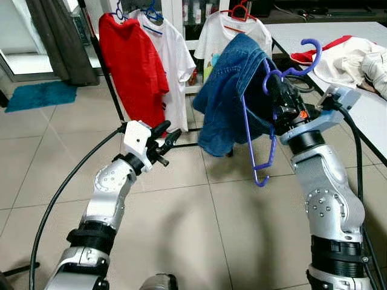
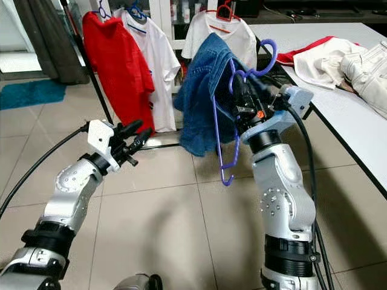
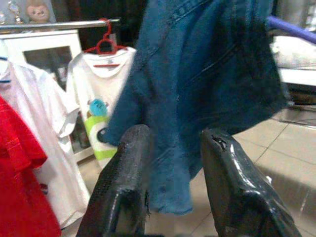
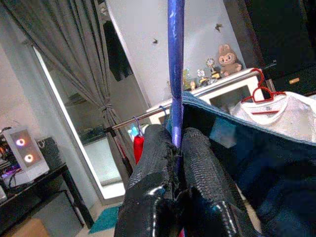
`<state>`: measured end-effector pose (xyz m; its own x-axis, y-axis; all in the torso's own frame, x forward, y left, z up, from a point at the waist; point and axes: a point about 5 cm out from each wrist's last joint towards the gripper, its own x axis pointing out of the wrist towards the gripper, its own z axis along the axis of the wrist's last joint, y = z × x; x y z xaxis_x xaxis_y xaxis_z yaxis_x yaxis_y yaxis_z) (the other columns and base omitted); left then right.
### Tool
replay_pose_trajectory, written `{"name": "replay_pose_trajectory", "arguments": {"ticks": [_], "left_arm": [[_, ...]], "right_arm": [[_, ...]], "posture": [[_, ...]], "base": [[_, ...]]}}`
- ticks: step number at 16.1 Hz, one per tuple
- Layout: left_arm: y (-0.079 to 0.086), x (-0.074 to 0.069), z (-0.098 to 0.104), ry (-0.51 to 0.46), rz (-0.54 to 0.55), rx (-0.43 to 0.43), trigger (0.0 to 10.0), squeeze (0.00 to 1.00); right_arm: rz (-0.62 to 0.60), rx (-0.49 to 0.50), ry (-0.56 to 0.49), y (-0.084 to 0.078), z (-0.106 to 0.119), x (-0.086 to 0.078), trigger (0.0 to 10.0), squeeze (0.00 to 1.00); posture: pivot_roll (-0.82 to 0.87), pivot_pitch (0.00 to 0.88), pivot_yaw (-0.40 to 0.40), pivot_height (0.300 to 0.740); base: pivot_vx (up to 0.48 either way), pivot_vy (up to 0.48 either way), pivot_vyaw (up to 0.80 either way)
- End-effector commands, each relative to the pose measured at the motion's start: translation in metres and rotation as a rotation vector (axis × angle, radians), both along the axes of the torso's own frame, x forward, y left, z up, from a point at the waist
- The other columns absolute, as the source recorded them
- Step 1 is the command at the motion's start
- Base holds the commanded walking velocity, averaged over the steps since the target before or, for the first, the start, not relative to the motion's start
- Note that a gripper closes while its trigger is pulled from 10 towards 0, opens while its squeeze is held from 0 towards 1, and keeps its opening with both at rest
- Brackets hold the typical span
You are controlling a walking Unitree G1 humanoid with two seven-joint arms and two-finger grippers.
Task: Hang hanger
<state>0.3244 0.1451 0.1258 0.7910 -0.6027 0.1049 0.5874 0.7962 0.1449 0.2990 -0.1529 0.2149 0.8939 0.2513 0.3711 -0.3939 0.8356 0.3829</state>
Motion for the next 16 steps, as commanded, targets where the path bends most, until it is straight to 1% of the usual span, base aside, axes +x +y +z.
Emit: {"name": "replay_pose_trajectory", "arguments": {"ticks": [1,3,4,5,6,7,9,10,11,12,13,14,15,16], "left_arm": [[-0.002,-0.002,0.003,-0.008,-0.033,0.011,10.0,1.0],[-0.004,-0.006,0.006,-0.022,-0.079,0.026,10.0,1.0],[-0.003,-0.011,0.013,-0.036,-0.128,0.037,10.0,1.0],[-0.001,-0.014,0.018,-0.044,-0.152,0.04,10.0,1.0],[0.006,-0.016,0.024,-0.04,-0.178,0.048,10.0,1.0],[0.021,-0.022,0.037,-0.027,-0.226,0.071,10.0,1.0],[0.057,-0.032,0.062,0.016,-0.276,0.122,10.0,1.0],[0.073,-0.039,0.069,0.046,-0.297,0.162,10.0,1.0],[0.082,-0.044,0.073,0.071,-0.311,0.201,10.0,1.0],[0.088,-0.047,0.076,0.088,-0.317,0.229,10.0,1.0],[0.091,-0.047,0.08,0.098,-0.315,0.236,10.0,1.0],[0.089,-0.045,0.089,0.09,-0.318,0.221,10.0,1.0],[0.088,-0.044,0.091,0.088,-0.324,0.216,10.0,1.0],[0.087,-0.042,0.101,0.095,-0.364,0.216,10.0,1.0]], "right_arm": [[0.007,-0.007,-0.082,-0.001,0.014,-0.004,10.0,0.0],[0.01,-0.022,-0.091,-0.003,0.015,-0.004,10.0,0.0],[0.016,-0.04,-0.099,-0.005,0.017,-0.004,10.0,0.0],[0.021,-0.043,-0.103,-0.006,0.017,-0.004,10.0,0.0],[0.034,-0.06,-0.108,-0.006,0.018,-0.005,10.0,0.0],[0.064,-0.089,-0.118,-0.007,0.019,-0.007,10.0,0.0],[0.104,-0.115,-0.134,-0.007,0.02,-0.01,10.0,0.0],[0.115,-0.115,-0.138,-0.007,0.02,-0.011,10.0,0.0],[0.127,-0.112,-0.139,-0.007,0.02,-0.011,10.0,0.0],[0.141,-0.11,-0.138,-0.006,0.019,-0.012,10.0,0.0],[0.172,-0.119,-0.135,-0.005,0.018,-0.013,10.0,0.0],[0.219,-0.131,-0.131,-0.002,0.015,-0.014,10.0,0.0],[0.232,-0.136,-0.13,-0.001,0.015,-0.015,10.0,0.0],[0.281,-0.166,-0.131,0.002,0.013,-0.017,10.0,0.0]], "posture": [[-0.05,0.039,0.018,0.74],[-0.06,0.038,0.016,0.74],[-0.06,0.039,0.018,0.74],[-0.06,0.039,0.018,0.74],[-0.06,0.037,0.018,0.74],[-0.06,0.037,0.018,0.74],[-0.06,0.035,0.02,0.74],[-0.06,0.032,0.025,0.74],[-0.06,0.032,0.025,0.74],[-0.05,0.029,0.023,0.74],[-0.05,0.026,0.021,0.74],[-0.04,0.026,0.021,0.74],[-0.04,0.026,0.022,0.74],[-0.04,0.027,0.03,0.74]], "base": [[0.0,0.0,0.0],[0.0,0.0,0.0],[0.0,0.0,0.0],[0.0,0.0,0.0],[0.0,0.0,0.0],[0.0,0.0,0.0],[0.0,0.0,0.0],[0.0,0.0,0.0],[0.0,0.0,0.0],[0.0,0.0,0.0],[0.0,0.0,0.0],[0.0,0.0,0.0],[0.0,0.0,0.0],[0.0,0.0,0.0]]}}
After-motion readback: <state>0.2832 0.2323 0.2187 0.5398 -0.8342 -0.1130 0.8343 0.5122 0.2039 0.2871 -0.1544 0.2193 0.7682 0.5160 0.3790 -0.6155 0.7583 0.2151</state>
